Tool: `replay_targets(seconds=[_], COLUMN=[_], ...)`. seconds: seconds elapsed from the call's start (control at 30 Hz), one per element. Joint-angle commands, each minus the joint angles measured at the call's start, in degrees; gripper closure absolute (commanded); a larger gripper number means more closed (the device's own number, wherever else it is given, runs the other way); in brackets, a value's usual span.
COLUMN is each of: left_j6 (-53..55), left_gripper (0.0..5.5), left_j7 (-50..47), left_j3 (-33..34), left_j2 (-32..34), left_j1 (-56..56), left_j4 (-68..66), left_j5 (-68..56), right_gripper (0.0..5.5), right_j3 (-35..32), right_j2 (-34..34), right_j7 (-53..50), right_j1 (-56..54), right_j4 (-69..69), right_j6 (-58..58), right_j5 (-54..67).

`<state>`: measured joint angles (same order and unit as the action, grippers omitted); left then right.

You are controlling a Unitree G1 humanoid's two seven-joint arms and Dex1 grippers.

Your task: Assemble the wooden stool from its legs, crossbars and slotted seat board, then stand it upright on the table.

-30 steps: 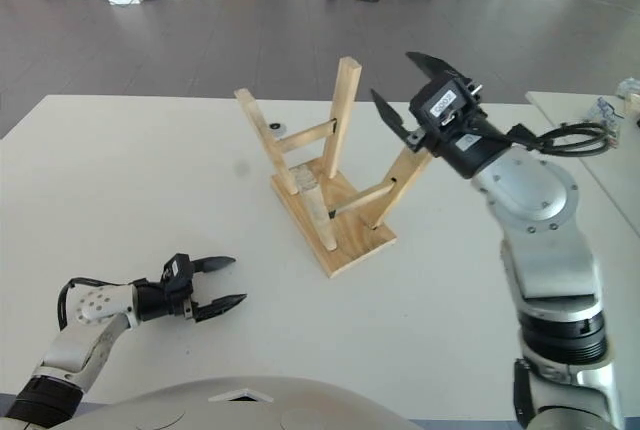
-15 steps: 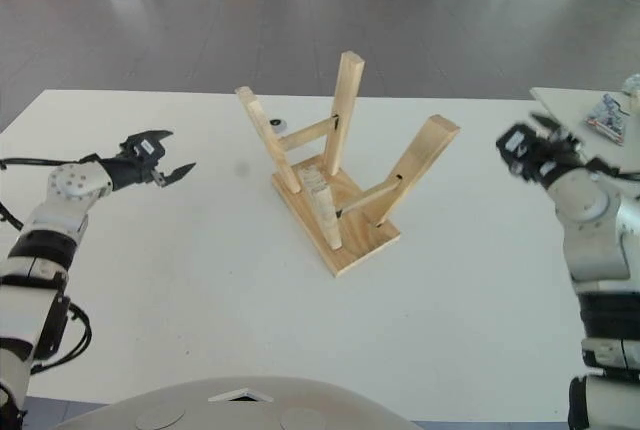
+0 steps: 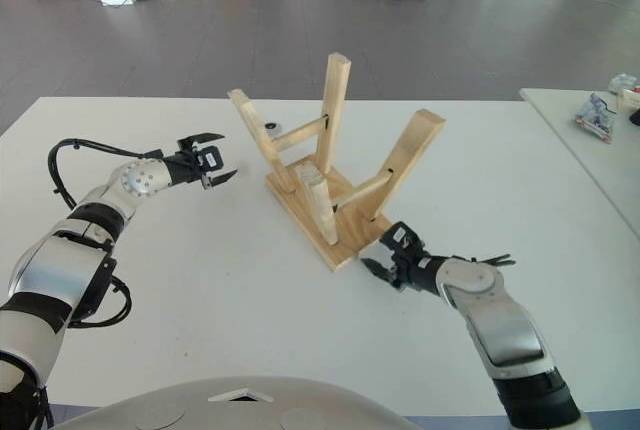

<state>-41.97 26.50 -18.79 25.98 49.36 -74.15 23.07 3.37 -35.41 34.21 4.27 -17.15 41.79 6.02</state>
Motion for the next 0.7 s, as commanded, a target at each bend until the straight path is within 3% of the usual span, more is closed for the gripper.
replay_targets(seconds=[0.03, 0.2, 0.37, 0.5, 0.63, 0.7], left_j6=[-2.57, -6.43, -8.45, -8.88, -11.35, -11.71], left_gripper=[1.36, 1.36, 1.36, 1.36, 1.36, 1.36], left_j7=[2.1, 5.51, 8.36, 9.16, 12.23, 18.14], left_j3=[0.96, 2.88, 5.73, 6.81, 6.54, 6.67], left_j2=[-0.69, -3.01, -1.27, -0.74, -1.73, -4.41], left_j1=[-1.71, -2.7, -5.49, -7.01, -8.08, -6.82], left_j4=[0.25, 1.53, 2.66, 3.39, 4.56, 5.18], left_j5=[-1.17, -3.89, -7.24, -8.32, -8.97, -11.5], right_gripper=[2.56, 2.56, 2.56, 2.56, 2.56, 2.56], right_j3=[0.44, -0.85, -9.91, -6.89, -4.99, -4.95], right_j2=[-0.82, -0.89, -3.76, 2.39, 4.31, 4.88], right_j7=[-4.27, -7.51, -4.18, -7.58, -7.64, -8.45], right_j1=[-4.24, -12.87, -12.98, -21.97, -21.7, -21.08], right_j4=[10.43, 20.6, 9.03, 11.61, 7.12, 5.77], right_j6=[-0.89, -6.37, 0.59, 0.55, 3.59, 4.51], right_j5=[-4.49, -7.16, -0.9, -0.67, 0.38, 0.5])
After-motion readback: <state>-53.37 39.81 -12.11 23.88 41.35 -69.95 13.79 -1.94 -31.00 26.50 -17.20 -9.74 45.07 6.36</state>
